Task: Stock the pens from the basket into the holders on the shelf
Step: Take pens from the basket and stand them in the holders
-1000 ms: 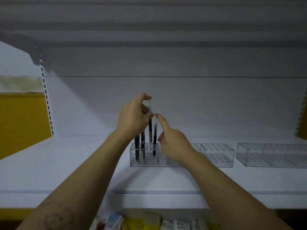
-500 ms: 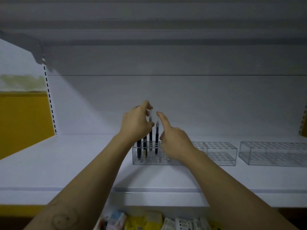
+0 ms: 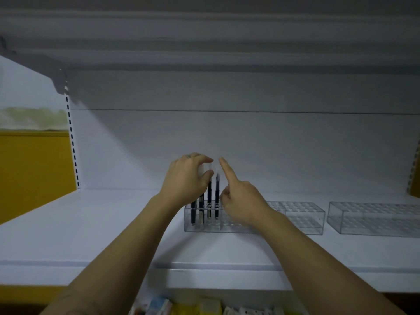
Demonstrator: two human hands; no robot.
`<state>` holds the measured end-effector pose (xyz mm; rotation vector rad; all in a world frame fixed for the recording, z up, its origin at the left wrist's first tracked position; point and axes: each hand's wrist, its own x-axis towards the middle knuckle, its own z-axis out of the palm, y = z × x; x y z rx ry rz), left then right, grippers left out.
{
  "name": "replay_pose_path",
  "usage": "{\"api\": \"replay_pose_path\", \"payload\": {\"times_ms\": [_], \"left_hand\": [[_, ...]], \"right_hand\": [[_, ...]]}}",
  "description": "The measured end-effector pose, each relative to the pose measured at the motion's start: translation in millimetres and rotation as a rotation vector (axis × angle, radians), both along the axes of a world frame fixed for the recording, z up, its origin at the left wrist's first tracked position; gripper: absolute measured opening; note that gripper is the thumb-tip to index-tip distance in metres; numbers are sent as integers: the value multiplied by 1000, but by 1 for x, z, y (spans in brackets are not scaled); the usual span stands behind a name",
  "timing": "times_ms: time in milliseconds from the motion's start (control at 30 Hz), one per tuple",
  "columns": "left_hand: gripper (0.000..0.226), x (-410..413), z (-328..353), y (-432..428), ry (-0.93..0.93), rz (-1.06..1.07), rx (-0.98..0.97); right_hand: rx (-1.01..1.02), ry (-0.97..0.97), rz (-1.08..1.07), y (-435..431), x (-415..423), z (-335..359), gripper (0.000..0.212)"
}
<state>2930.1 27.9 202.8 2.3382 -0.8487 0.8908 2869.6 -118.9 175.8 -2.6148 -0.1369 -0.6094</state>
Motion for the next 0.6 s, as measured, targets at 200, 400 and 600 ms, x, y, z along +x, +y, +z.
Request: {"api": "replay_pose_path", "payload": {"times_ms": [200,400,600], "left_hand": [[45,-29,-5,12,-102,64,7],[44,-82,-23,14,-155,57,17],[43,-142,-60,0,-158,-1,86]], "right_hand": [[16,-94,-42,-3,-22,0,92],[-56,-129,-73,-10,-69,-3,73],[-77,-144,-114,-17,-136,-28,64]]}}
